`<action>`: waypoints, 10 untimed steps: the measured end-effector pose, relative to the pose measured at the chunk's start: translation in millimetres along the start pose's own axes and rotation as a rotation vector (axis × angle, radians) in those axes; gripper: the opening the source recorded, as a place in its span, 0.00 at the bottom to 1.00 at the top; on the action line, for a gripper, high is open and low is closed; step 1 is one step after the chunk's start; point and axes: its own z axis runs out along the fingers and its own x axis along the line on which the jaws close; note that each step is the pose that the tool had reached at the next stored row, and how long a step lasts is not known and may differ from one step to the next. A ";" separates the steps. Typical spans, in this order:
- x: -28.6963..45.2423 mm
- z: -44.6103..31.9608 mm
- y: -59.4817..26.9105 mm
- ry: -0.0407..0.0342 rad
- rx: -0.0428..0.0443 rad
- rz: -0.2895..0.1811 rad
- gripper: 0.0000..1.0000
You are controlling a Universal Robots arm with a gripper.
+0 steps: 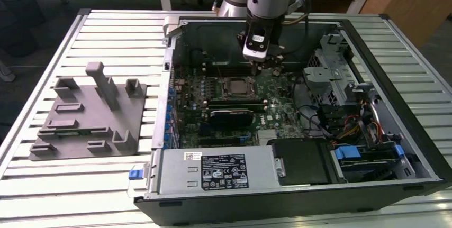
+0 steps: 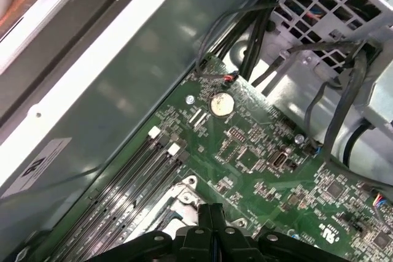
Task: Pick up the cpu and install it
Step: 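Close the cpu cover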
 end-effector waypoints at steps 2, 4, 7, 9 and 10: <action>2.8 0.4 -3.5 -0.0001 0.0002 0.000 0.11; 6.2 1.0 -7.7 -0.0002 0.0002 0.000 0.11; 10.7 2.0 -13.9 -0.0002 0.0003 0.000 0.11; 11.1 2.3 -15.2 0.0016 -0.0008 0.003 0.11; 11.2 2.3 -15.3 0.0026 -0.0006 0.010 0.11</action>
